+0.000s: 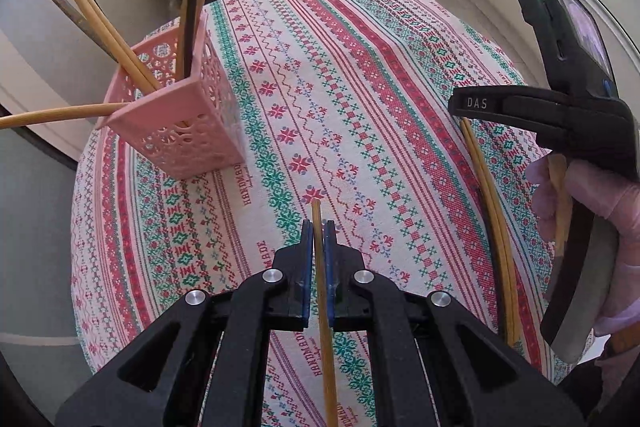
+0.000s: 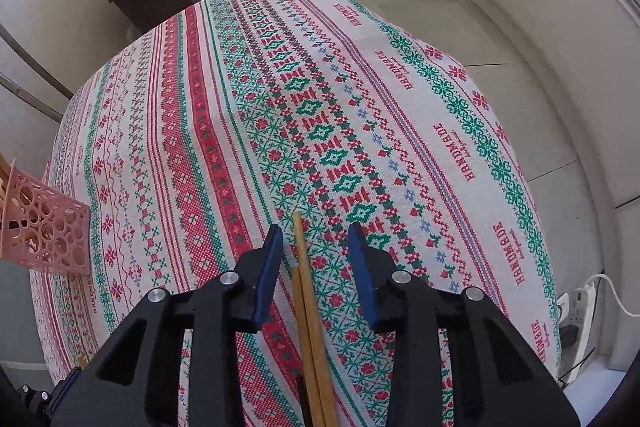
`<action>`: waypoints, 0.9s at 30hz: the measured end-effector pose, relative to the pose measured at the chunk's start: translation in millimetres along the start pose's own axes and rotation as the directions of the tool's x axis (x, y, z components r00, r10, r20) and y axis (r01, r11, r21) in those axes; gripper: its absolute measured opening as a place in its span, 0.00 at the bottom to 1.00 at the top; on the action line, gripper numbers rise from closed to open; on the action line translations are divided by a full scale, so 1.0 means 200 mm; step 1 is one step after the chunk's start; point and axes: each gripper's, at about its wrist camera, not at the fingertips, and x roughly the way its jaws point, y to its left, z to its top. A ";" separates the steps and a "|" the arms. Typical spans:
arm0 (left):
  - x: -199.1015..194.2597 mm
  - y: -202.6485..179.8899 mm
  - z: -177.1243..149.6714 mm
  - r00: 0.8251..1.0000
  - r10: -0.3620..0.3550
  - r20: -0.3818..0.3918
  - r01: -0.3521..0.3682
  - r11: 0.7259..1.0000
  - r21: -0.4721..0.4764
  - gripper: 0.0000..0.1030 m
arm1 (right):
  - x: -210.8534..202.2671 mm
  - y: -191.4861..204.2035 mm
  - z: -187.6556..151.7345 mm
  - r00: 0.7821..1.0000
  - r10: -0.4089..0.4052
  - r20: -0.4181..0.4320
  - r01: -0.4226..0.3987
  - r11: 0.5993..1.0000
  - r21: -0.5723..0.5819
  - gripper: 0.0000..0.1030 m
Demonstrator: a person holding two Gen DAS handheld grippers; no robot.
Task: Organize utensils
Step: 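Close the right tool on a chopstick while the left tool holds its chopstick upright, then lift both held chopsticks and carry them toward the pink holder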
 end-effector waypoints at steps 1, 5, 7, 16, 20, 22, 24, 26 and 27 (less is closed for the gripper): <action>0.00 0.00 0.00 1.000 0.001 0.002 -0.001 1.000 0.000 0.05 | 0.01 0.01 0.00 1.000 -0.009 0.004 0.009 1.000 -0.010 0.27; 0.00 -0.01 0.01 1.000 0.001 0.007 -0.001 1.000 -0.002 0.05 | 0.01 0.05 -0.01 0.998 -0.058 0.030 0.060 0.997 -0.057 0.11; 0.00 -0.01 0.01 1.000 0.003 0.009 -0.003 1.000 -0.001 0.05 | 0.00 0.05 -0.02 0.998 -0.060 0.029 0.062 0.996 -0.058 0.07; -0.04 0.02 0.01 0.999 0.000 0.042 0.001 1.000 -0.021 0.05 | -0.05 -0.01 -0.07 0.999 -0.041 0.032 0.043 0.998 -0.054 0.05; -0.08 0.04 -0.01 0.998 -0.006 0.067 0.008 1.000 -0.026 0.05 | -0.12 -0.04 -0.09 0.997 -0.042 0.060 0.047 0.996 -0.076 0.05; -0.10 0.05 -0.02 0.997 -0.010 0.080 0.013 1.000 -0.026 0.05 | -0.17 -0.06 -0.11 0.997 -0.037 0.074 0.043 0.996 -0.079 0.05; -0.13 0.05 -0.03 0.995 -0.026 0.099 0.029 0.999 -0.027 0.05 | -0.22 -0.09 -0.11 0.995 -0.033 0.091 0.040 0.996 -0.082 0.05; -0.16 0.06 -0.04 0.992 -0.046 0.118 0.050 0.998 -0.024 0.05 | -0.29 -0.11 -0.12 0.994 -0.024 0.111 0.033 0.996 -0.083 0.05; -0.18 0.06 -0.05 0.990 -0.058 0.129 0.061 0.998 -0.022 0.05 | -0.32 -0.13 -0.12 0.993 -0.017 0.119 0.027 0.996 -0.081 0.05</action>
